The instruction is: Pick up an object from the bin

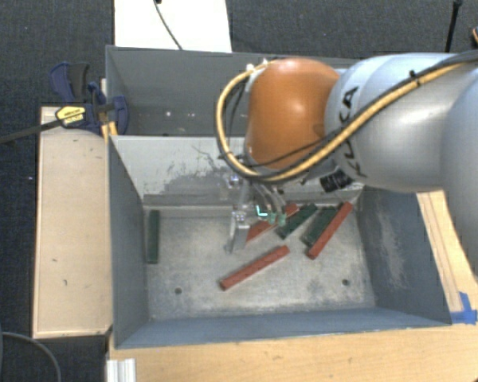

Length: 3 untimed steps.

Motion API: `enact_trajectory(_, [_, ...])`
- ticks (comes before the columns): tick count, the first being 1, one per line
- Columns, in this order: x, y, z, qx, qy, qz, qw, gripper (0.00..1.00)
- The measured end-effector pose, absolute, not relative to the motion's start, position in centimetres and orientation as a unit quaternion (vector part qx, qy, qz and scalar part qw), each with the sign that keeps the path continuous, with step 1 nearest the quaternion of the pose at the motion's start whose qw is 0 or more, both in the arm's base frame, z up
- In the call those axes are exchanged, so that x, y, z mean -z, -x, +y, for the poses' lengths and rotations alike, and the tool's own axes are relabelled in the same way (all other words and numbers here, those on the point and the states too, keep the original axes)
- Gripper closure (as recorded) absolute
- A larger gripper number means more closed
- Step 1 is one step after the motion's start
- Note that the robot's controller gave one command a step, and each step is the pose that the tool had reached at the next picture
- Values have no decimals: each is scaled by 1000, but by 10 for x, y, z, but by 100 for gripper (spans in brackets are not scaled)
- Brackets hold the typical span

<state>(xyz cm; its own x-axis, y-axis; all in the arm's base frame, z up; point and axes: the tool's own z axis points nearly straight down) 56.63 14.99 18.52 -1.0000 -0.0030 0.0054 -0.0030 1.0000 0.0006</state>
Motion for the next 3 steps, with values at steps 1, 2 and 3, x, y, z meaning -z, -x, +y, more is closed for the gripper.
enact_trajectory(1, [-67,-573,81,0,-67,-998,2,0])
enact_trajectory(2, [-72,-575,84,1,-67,-998,-2,100])
enact_trajectory(3, [-184,-568,116,2,17,-1000,-4,100])
